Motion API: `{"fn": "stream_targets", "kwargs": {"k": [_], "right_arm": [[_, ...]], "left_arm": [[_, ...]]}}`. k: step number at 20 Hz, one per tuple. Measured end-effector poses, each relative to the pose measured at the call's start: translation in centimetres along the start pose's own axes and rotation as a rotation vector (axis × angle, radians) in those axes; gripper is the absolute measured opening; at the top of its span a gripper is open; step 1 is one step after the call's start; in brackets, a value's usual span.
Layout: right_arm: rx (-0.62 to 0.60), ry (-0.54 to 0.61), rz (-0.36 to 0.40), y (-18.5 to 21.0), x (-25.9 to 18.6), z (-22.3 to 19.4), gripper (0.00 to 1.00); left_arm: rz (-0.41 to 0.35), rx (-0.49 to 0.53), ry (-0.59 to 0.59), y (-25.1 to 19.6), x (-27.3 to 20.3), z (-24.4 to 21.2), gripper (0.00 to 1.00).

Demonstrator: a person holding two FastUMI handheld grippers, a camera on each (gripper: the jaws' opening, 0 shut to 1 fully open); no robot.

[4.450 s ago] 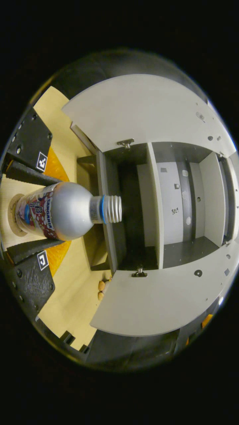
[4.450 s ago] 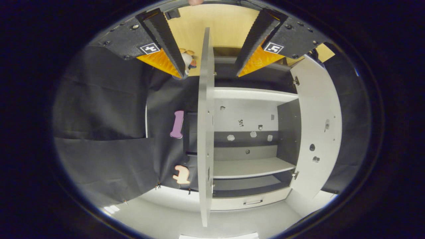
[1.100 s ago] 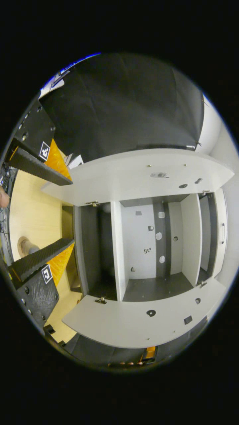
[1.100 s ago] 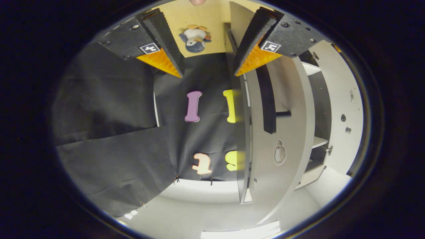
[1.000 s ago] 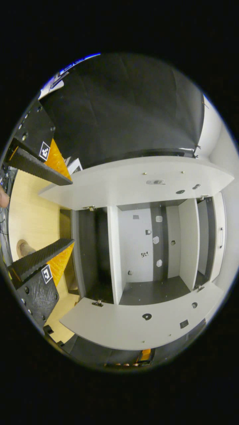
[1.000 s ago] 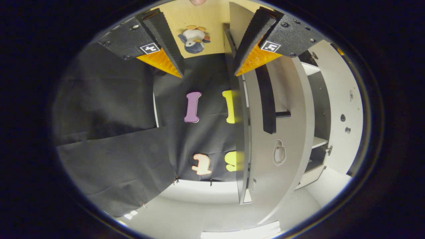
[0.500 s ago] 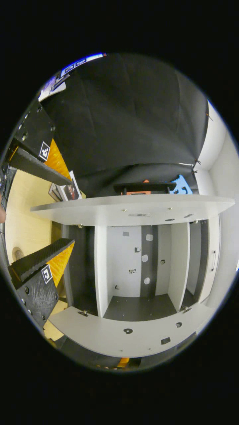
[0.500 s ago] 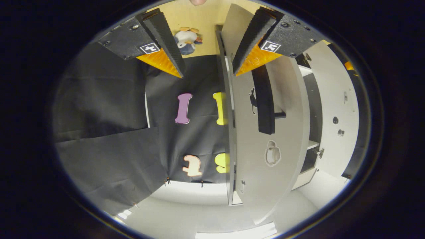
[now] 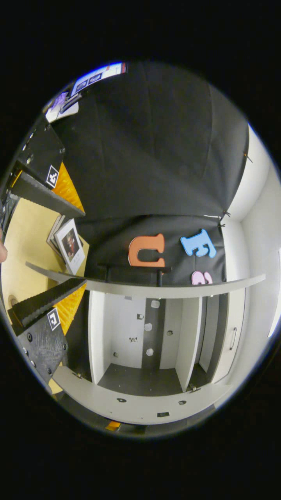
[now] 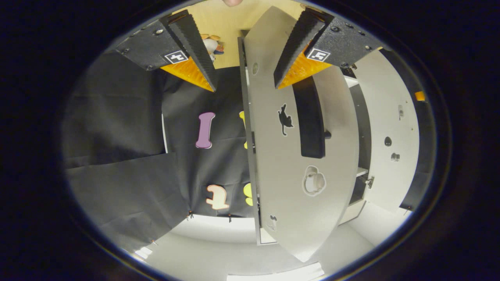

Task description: Grasp the bottle in the cabinet with the left hand and place it on the coaster, then close the right door with the right hand and the left door with the left hand.

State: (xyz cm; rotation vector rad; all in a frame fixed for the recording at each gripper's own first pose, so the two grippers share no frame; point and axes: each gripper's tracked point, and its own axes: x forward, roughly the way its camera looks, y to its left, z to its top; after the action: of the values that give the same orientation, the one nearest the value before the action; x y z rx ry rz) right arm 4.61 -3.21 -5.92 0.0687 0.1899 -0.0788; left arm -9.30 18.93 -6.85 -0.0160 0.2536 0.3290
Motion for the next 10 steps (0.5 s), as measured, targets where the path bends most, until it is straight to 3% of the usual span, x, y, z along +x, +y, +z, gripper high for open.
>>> {"fn": "stream_targets", "kwargs": {"k": [2, 4, 5, 6, 7, 8, 9, 10], "right_arm": [[0.008, 0.002, 0.007, 1.3, 0.6, 0.2, 0.95], [0.015, -0.001, 0.025, 3.2, 1.2, 0.2, 0.95], [0.013, 0.003, 0.037, 4.0, 1.5, 0.0, 0.95], [0.01, 0.004, 0.056, 5.2, 1.7, 0.0, 0.95], [0.004, 0.011, 0.081, 6.5, 1.9, -0.2, 0.95], [-0.004, 0.016, 0.095, 7.4, 2.0, -0.4, 0.95], [-0.009, 0.006, 0.093, 7.9, 2.0, -0.1, 0.96], [-0.015, -0.006, 0.095, 8.4, 2.1, 0.2, 0.96]], "left_arm": [[0.042, 0.025, -0.017, 1.7, 0.5, 0.6, 0.91], [0.078, -0.011, -0.022, 2.8, 1.0, 1.3, 1.0], [0.071, -0.042, -0.02, 2.8, 1.3, 1.5, 0.99], [0.062, -0.069, -0.023, 2.8, 1.8, 1.9, 0.92], [0.056, -0.076, -0.021, 3.1, 2.3, 2.1, 0.99], [0.056, -0.073, -0.024, 3.6, 2.6, 2.3, 0.96], [0.053, -0.061, -0.031, 3.8, 3.0, 2.7, 1.0], [0.048, -0.052, -0.039, 3.8, 3.5, 3.3, 0.96]]}}
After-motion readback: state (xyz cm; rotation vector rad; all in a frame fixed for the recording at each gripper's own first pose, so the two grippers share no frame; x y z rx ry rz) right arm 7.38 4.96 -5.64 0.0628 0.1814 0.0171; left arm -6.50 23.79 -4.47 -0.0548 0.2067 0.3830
